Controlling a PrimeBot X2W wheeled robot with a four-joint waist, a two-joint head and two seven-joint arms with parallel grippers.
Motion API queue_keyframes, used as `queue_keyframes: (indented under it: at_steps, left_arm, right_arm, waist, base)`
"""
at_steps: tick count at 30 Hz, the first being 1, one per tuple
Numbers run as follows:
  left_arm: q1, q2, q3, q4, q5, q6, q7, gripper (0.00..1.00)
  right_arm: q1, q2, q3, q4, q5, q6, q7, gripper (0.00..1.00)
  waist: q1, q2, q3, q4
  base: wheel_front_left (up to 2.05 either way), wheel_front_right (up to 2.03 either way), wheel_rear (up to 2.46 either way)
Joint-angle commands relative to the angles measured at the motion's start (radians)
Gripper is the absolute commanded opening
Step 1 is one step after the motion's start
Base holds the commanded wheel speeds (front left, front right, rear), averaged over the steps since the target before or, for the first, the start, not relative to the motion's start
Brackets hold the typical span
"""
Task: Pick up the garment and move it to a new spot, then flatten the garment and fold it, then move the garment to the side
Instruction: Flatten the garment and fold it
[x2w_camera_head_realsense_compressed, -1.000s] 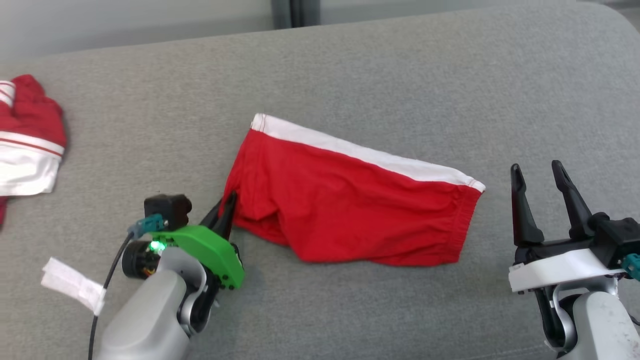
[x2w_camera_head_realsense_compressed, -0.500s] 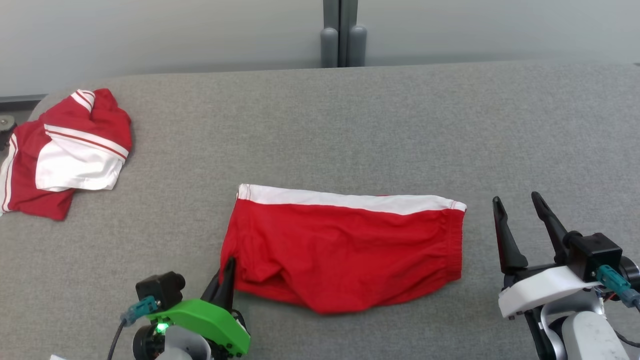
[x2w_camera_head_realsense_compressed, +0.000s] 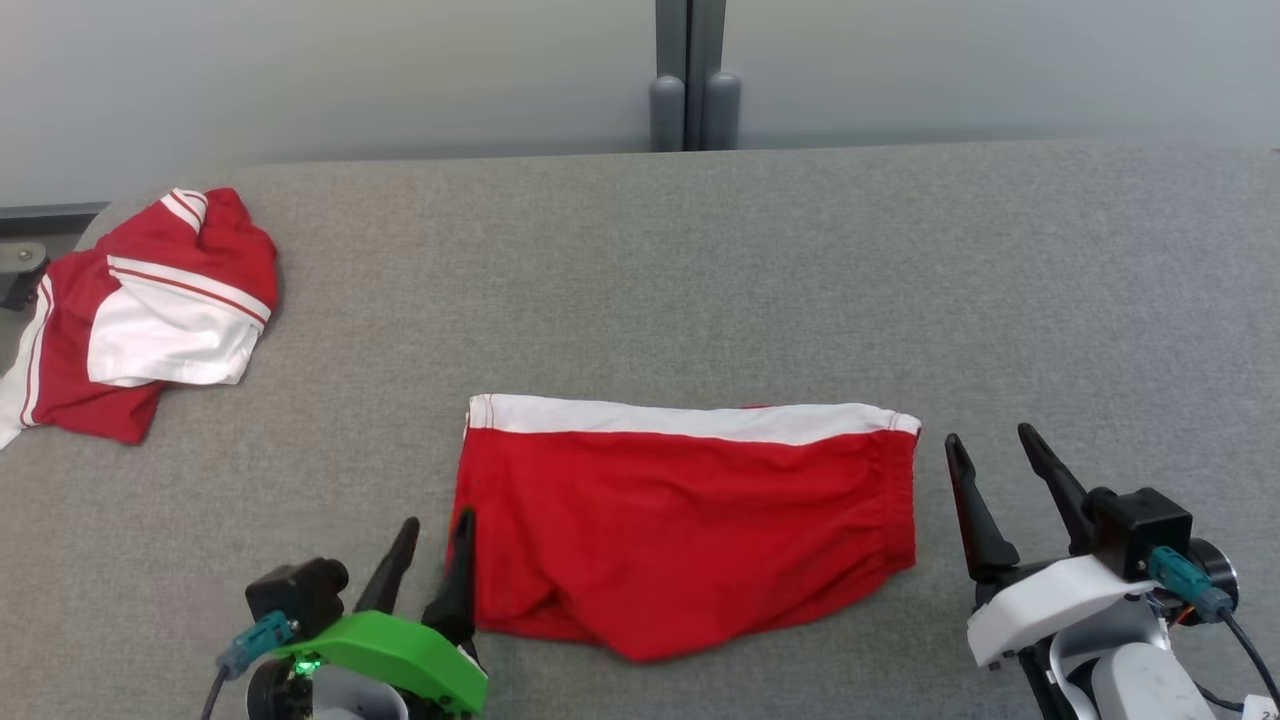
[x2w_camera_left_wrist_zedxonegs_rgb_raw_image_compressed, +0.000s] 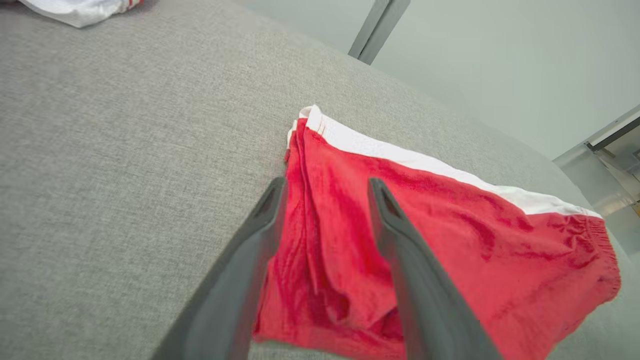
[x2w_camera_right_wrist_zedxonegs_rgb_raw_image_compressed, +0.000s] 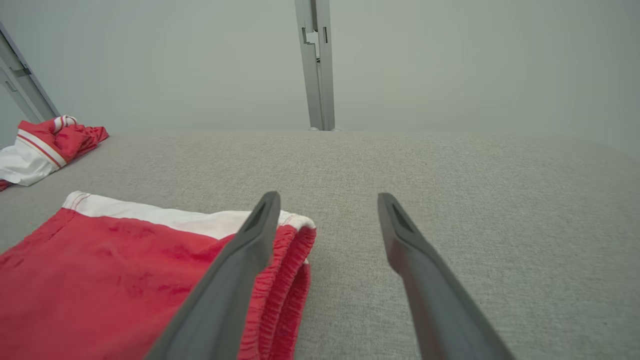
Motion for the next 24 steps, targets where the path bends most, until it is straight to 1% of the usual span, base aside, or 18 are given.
queue_keyframes:
  at_steps: [1,8,13,15,24]
  left_arm:
    - [0.002,-0.001,0.02,-0.012,0.017,-0.004,-0.011,1.0]
    - [-0.003,-0.008,0.085,-0.062,0.115,-0.015,-0.017,1.0]
    - [0.021,-0.02,0.127,-0.081,0.187,-0.036,-0.017,1.0]
    - [0.026,-0.023,0.142,-0.081,0.208,-0.041,-0.017,1.0]
    - [0.051,-0.05,0.214,-0.079,0.256,-0.071,-0.017,1.0]
  right_arm:
    - [-0.01,-0.003,0.004,0.01,0.005,-0.001,0.007,1.0]
    - [-0.033,-0.003,0.038,0.073,0.014,-0.001,0.048,1.0]
    - [-0.048,-0.003,0.047,0.154,0.051,-0.001,0.089,1.0]
    - [-0.051,-0.004,0.043,0.191,0.049,-0.001,0.108,1.0]
    - [-0.072,-0.003,0.069,0.346,0.083,-0.001,0.169,1.0]
  waist:
    - [0.0,0.0,-0.003,0.004]
    - [0.0,0.0,-0.01,0.029]
    - [0.0,0.0,-0.007,0.059]
    - [0.0,0.0,-0.005,0.071]
    - [0.0,0.0,0.003,0.105]
  base:
    - [0.0,0.0,0.0]
    - [0.0,0.0,0.0]
    - [0.0,0.0,0.0]
    - [0.0,0.0,0.0]
    - [0.0,0.0,0.0]
